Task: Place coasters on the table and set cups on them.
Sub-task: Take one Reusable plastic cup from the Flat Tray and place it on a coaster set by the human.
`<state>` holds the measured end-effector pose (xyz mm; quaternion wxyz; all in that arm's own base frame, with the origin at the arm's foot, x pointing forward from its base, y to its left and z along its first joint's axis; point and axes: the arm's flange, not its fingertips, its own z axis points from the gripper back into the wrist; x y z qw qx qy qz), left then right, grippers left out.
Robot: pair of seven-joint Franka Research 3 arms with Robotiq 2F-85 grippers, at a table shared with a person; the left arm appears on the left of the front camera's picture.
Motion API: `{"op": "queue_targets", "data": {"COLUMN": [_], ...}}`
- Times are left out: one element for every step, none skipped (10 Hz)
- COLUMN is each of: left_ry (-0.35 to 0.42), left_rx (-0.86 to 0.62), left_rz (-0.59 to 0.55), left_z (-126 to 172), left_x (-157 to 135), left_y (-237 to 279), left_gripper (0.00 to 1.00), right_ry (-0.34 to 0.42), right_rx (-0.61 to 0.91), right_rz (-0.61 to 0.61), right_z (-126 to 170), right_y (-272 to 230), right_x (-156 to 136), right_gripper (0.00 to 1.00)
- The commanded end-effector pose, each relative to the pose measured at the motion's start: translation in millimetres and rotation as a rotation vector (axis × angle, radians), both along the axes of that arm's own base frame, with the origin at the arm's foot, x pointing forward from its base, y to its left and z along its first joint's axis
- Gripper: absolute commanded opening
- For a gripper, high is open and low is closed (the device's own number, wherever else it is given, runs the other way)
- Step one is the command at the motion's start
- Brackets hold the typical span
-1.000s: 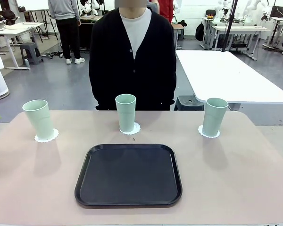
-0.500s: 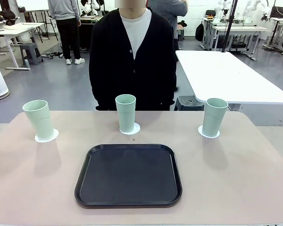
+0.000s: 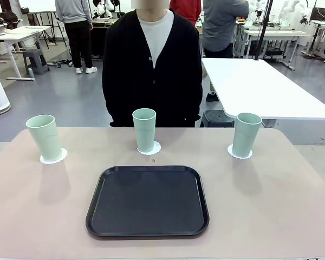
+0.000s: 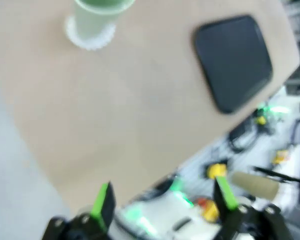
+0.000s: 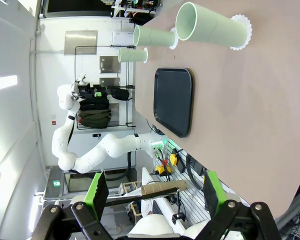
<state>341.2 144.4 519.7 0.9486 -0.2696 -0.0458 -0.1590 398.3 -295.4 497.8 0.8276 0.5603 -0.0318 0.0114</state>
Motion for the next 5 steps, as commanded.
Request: {"op": "queue_targets", "data": {"left_ry": [0.146, 0.202, 0.175, 0.155, 0.174], "left_rx": [-0.528, -0.668, -0.820, -0.890, -0.896], "left_rz": [0.197, 0.198, 0.234, 0.243, 0.247], "left_z": [4, -9, -17, -25, -31], "left_x": [9, 6, 2, -1, 1], "left_y": [54, 79, 107, 124, 134], "left_gripper": [1.00, 1.00, 1.00, 1.00, 1.00], "right_ry": [0.001, 0.001, 0.001, 0.001, 0.001], "right_rx": [0.009, 0.009, 0.009, 0.009, 0.009], "right_rz": [0.000, 0.000, 0.000, 0.000, 0.000], "right_z": [2, 2, 2, 2, 2], "right_y": [1, 1, 1, 1, 1], "right_x": [0, 0, 0, 0, 0], "right_gripper": [1.00, 1.00, 1.00, 1.00, 1.00]}}
